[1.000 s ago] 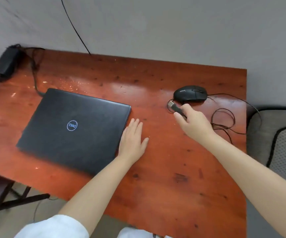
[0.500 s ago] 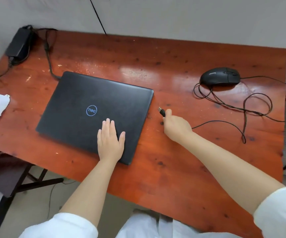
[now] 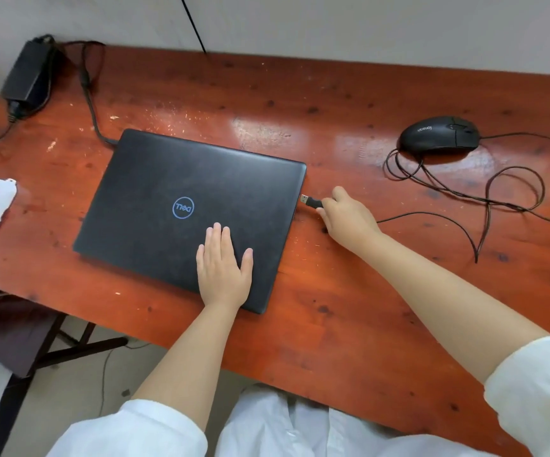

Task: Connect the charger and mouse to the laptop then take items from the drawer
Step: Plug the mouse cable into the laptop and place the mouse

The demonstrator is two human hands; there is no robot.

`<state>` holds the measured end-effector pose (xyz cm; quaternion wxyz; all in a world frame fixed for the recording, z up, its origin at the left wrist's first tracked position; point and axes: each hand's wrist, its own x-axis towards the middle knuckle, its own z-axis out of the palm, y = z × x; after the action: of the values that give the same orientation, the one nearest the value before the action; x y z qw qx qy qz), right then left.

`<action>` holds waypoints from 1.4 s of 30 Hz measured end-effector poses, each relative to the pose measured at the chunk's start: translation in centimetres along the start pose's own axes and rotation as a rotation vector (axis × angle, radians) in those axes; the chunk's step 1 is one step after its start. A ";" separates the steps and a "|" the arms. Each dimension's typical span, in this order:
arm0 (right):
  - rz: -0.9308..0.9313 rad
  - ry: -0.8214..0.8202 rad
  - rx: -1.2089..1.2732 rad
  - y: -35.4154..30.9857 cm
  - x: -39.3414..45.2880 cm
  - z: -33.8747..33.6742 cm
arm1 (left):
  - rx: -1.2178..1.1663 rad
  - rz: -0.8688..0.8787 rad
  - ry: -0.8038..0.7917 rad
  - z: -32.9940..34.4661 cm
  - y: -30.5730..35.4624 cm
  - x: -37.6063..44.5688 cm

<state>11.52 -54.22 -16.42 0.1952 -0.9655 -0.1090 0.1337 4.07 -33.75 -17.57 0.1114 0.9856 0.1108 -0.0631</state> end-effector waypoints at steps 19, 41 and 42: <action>-0.177 0.135 -0.076 1.8 1.7 0.8 | 0.022 -0.012 -0.019 0.0 0.0 0.1; -0.312 0.405 -0.131 1.8 1.9 1.0 | 0.005 -0.011 -0.029 -0.1 -0.2 0.1; -0.326 0.383 -0.135 1.9 2.1 0.9 | 0.006 -0.013 -0.032 -0.1 -0.2 0.1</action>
<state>13.50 -55.06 -18.39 0.1664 -0.9537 -0.2330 -0.0923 4.12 -33.54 -17.54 0.1099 0.9840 0.1153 -0.0797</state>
